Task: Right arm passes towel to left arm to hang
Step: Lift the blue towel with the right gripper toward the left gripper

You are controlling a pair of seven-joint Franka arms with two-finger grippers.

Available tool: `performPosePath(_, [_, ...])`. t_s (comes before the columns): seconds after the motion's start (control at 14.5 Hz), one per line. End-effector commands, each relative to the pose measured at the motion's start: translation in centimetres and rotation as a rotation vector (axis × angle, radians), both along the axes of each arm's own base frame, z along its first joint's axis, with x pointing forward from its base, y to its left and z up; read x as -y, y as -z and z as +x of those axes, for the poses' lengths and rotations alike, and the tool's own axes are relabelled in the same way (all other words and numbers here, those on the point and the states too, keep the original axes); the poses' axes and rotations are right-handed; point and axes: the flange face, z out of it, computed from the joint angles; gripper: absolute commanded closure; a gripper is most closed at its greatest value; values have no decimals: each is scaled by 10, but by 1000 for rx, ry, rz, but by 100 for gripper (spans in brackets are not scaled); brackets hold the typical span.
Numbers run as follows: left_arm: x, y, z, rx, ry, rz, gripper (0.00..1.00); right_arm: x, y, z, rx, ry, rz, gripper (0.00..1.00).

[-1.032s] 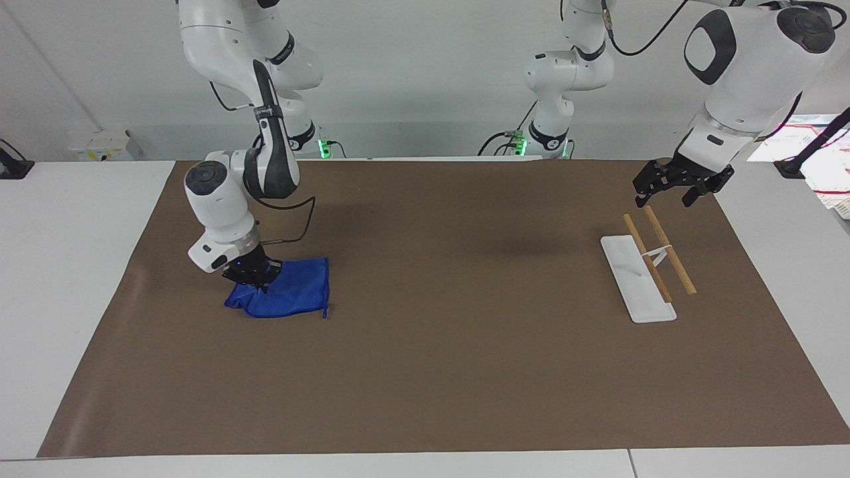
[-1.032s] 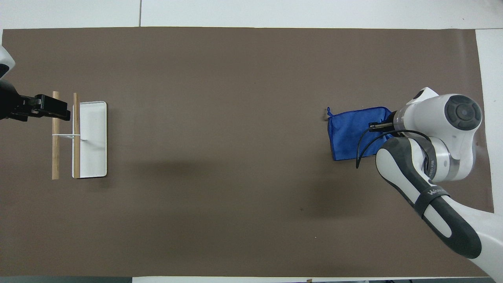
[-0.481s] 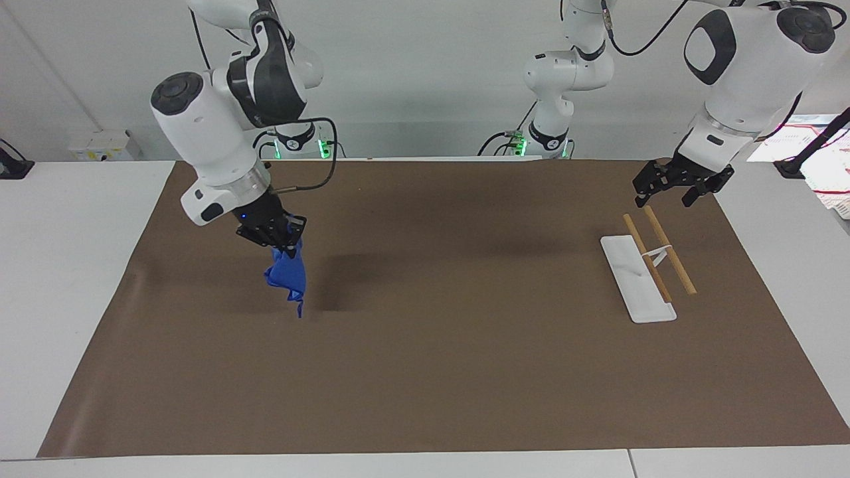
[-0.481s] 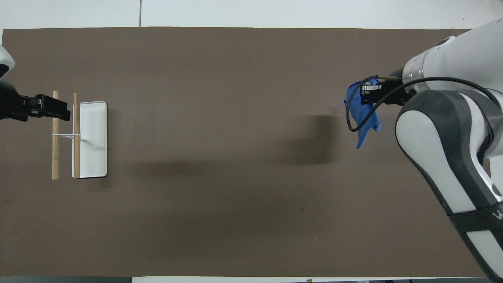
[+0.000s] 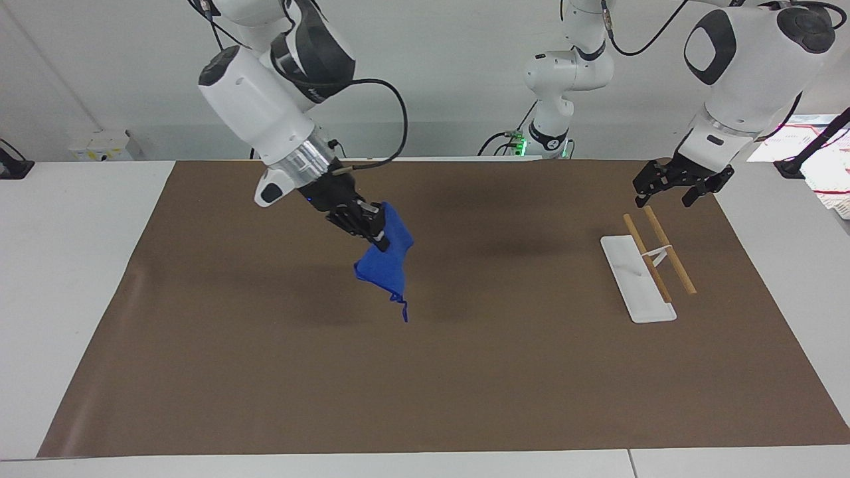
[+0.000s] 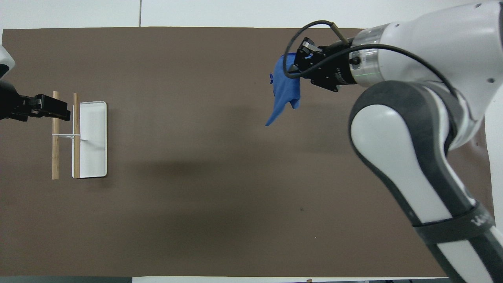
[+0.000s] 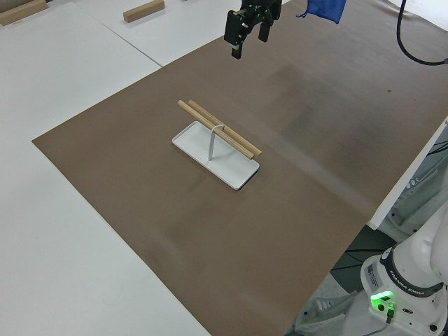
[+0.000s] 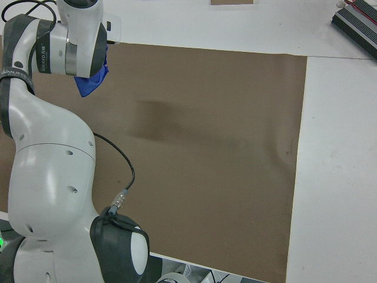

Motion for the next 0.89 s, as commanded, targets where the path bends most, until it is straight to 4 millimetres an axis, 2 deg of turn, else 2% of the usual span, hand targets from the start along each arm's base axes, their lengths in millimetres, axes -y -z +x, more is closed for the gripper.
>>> performPosePath(0.0, [-4, 0, -8, 10, 9, 18, 0, -33, -6, -3, -55, 184, 167, 100])
performPosePath(0.28, [-4, 0, -7, 15, 3, 18, 0, -84, -14, -22, -178, 406, 406, 100])
performPosePath(0.48, [5, 0, -9, 7, 14, 18, 0, -115, -15, -36, -229, 478, 499, 100])
performPosePath(0.62, [12, 0, -11, -1, -28, 10, 0, -123, -18, -42, -247, 503, 552, 100])
performPosePath(0.76, [33, 1, -12, -2, -171, -20, 0, -128, -23, -44, -310, 536, 636, 100])
performPosePath(0.83, [38, 1, -13, -19, -227, -75, 0, -138, -9, -44, -344, 541, 643, 100])
